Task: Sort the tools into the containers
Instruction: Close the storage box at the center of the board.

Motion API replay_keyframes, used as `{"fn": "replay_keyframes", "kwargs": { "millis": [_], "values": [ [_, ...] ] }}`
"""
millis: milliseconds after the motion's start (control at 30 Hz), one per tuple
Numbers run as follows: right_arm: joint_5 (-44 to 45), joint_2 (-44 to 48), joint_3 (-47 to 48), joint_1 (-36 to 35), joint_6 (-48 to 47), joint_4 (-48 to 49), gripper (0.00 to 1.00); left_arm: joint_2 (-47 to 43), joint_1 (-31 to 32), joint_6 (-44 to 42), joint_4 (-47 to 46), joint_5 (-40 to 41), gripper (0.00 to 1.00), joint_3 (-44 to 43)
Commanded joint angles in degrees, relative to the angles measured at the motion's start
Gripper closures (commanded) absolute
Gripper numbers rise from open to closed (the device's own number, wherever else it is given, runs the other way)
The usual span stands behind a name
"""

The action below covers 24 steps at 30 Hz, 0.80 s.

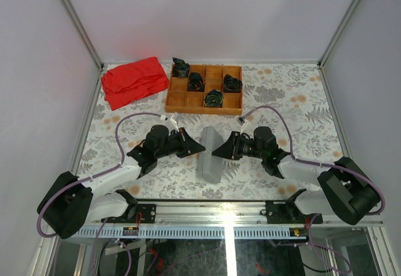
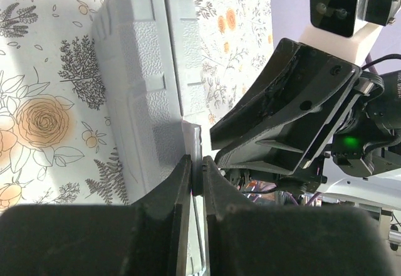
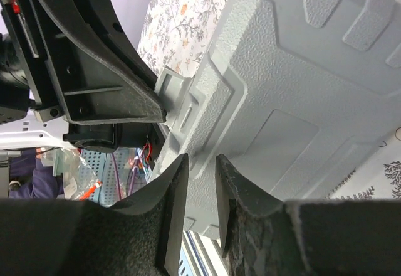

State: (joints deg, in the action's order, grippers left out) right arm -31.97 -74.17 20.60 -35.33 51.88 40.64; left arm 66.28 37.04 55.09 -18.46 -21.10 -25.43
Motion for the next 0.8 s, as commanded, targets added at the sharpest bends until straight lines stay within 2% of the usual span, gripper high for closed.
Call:
{"fn": "replay_keyframes", "kwargs": {
  "millis": [0,267,567,767],
  "values": [
    [0.67,-2.07,2.84,-1.67,0.57,3.90,0.69,1.13,0.85,-1.30,1.92,-0.96,1.00,0.55],
    [0.29,-5.91,3.66,-3.09,1.17,5.24,0.68,0.72,0.93,-0.72,1.65,-0.30,1.00,2.50],
    [3.80,-9.57,5.90,-3.94,-1.30,-5.16,0.69,-0.26,1.02,0.58,0.32,2.74,1.00,8.62],
    [5.60,-7.32,5.92,-4.04,-3.70,-10.07,0.68,-0.23,0.99,1.91,-1.53,5.00,1.00,12.41]
  ]
}}
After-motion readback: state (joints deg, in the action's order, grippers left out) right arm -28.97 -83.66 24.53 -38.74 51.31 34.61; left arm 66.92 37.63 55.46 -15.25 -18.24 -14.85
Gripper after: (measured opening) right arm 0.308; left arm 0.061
